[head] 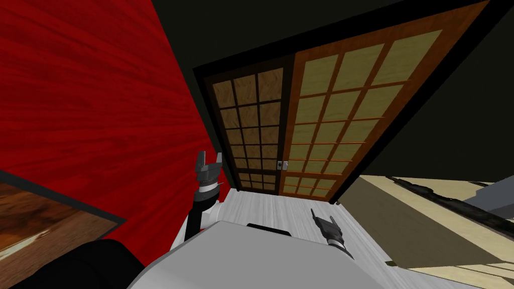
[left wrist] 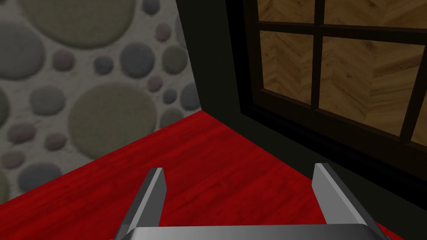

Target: Pull the door open

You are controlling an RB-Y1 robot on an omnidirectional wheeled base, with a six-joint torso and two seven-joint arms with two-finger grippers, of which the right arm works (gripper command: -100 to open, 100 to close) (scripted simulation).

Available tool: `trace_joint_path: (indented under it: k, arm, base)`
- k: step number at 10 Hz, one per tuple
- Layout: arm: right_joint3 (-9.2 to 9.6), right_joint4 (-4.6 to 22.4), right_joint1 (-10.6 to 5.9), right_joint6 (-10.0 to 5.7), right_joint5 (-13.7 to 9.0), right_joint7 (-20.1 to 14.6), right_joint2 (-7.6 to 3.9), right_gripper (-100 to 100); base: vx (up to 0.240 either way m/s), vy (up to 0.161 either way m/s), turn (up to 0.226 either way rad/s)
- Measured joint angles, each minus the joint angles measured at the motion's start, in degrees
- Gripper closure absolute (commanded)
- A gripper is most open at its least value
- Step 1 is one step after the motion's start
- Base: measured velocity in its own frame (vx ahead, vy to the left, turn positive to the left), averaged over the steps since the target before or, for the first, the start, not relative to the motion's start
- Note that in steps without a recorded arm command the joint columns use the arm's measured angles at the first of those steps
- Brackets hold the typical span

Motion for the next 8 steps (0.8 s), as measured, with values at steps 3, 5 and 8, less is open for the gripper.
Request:
trace_joint_path:
  k: [3, 5, 8]
  arm:
    - [-0.7, 0.1, -2.39, -0.47, 0.3, 0.7, 1.62, -100]
    - [-0.41, -2.1, -3.26, 0.31, 0.7, 0.3, 2.91, -100]
    - [-0.7, 0.8, -6.77, -1.63, 0.6, 1.1, 3.23, -100]
  base:
    - [0.178, -0.064, 0.111]
    - [0.201, -0.052, 0.111]
    - [0.126, -0.048, 0.073]
